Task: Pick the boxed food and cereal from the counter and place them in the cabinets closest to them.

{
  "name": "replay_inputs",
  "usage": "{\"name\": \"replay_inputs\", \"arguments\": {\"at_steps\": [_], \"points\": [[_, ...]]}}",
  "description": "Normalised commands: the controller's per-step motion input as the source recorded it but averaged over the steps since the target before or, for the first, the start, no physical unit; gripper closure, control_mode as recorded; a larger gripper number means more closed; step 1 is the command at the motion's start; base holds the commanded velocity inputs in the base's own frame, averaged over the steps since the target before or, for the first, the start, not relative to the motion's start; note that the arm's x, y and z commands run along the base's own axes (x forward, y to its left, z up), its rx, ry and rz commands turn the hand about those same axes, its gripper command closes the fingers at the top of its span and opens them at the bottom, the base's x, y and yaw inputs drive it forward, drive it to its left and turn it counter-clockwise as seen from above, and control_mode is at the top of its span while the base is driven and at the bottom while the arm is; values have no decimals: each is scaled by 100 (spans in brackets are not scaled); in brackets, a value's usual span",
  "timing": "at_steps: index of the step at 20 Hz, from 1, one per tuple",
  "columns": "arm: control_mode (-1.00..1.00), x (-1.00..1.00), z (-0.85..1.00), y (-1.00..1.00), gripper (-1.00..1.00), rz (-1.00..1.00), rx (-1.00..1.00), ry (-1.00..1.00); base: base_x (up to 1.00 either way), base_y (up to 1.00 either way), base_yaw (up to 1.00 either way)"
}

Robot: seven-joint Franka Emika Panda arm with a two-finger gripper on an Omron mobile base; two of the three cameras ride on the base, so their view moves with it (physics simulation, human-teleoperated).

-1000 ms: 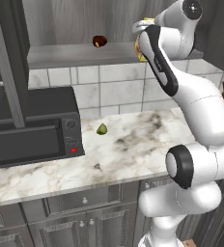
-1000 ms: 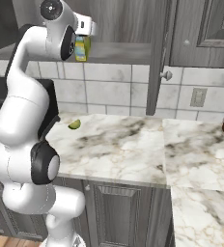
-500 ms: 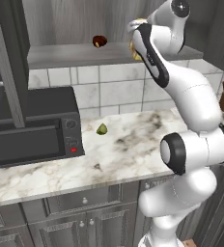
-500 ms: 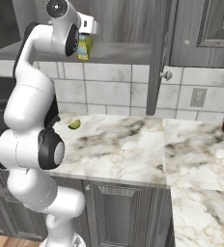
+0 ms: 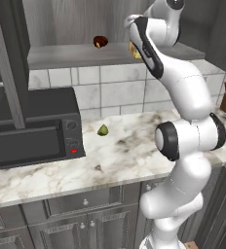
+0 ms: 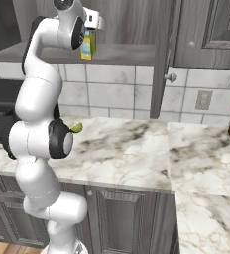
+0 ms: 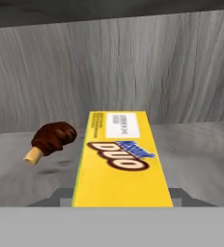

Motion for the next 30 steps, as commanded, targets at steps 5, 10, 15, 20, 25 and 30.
{"name": "replay_inputs", "arguments": {"at_steps": [5,10,15,20,25,30], "points": [[-100,23,0,1,100,0,0,0,0,0,0],[-100,9,0,0,100,0,0,0,0,0,0],[-100,31,0,4,100,0,0,0,0,0,0],[-100,29,0,4,100,0,0,-1,0,0,0],[-100,33,0,2,100,0,0,-1,0,0,0],[-100,35,0,3,100,0,0,-1,0,0,0]]}}
